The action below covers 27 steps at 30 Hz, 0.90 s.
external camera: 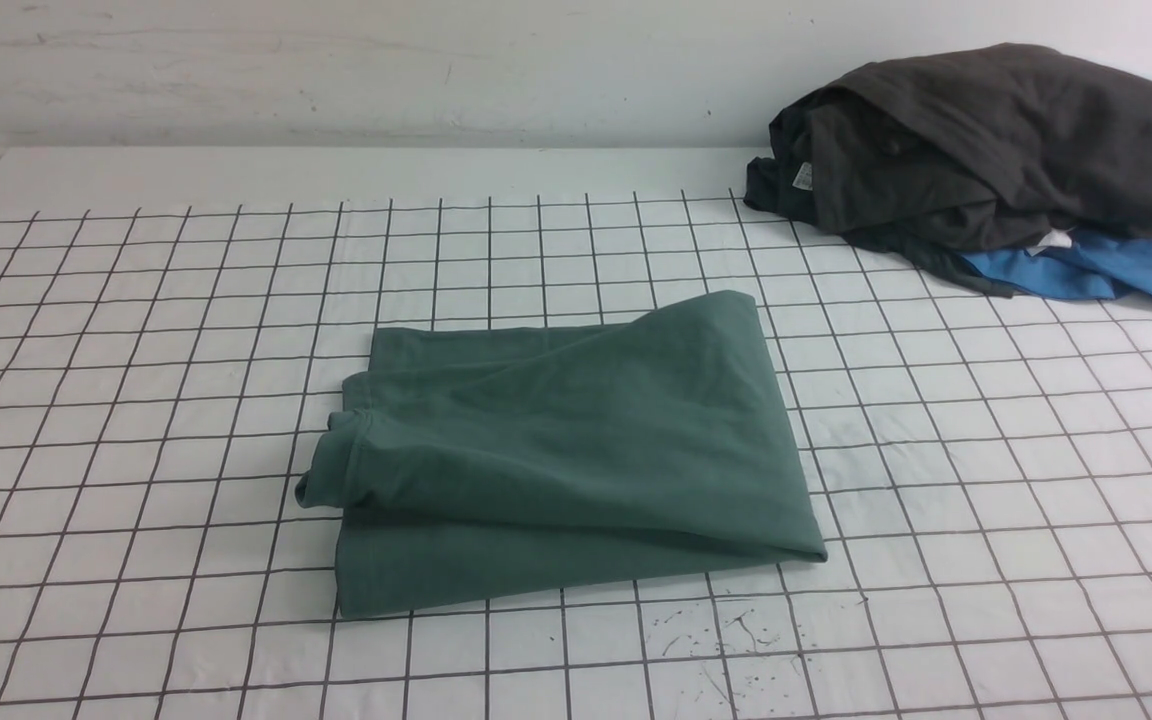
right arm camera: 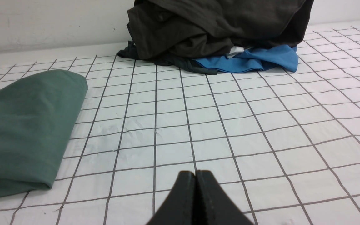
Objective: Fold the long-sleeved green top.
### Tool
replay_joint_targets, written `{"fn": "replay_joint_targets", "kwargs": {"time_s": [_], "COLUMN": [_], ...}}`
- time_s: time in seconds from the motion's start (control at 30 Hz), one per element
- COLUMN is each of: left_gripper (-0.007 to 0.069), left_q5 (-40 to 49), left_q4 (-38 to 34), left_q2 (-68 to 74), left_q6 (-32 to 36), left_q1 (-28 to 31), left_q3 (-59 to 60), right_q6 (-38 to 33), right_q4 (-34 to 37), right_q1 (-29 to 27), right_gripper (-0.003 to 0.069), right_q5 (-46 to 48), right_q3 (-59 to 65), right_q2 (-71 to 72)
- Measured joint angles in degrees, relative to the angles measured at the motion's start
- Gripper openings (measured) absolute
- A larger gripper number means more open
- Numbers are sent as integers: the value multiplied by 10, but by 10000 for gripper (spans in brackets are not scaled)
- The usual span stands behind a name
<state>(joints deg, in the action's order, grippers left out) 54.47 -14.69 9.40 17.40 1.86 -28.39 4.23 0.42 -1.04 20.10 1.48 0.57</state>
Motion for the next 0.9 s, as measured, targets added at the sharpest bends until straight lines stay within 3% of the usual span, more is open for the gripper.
{"fn": "replay_joint_targets", "kwargs": {"time_s": [0.2, 0.47, 0.67, 0.9], "left_gripper": [-8, -8, -8, -8], "left_q5": [-85, -306, -336, -338], "left_q4": [10, 98, 118, 123], "left_q2": [-32, -101, -101, -101], "left_q6": [0, -15, -92, -114], "left_q1": [2, 38, 29, -12], "left_q3": [31, 213, 289, 297], "right_q6": [0, 0, 1, 1], "right_q4": [0, 0, 0, 0], "right_q1": [0, 0, 0, 0], "right_gripper": [-14, -14, -14, -14], "right_q5": [1, 1, 1, 1], "right_q3": [0, 0, 0, 0], "right_q2": [0, 0, 0, 0]}}
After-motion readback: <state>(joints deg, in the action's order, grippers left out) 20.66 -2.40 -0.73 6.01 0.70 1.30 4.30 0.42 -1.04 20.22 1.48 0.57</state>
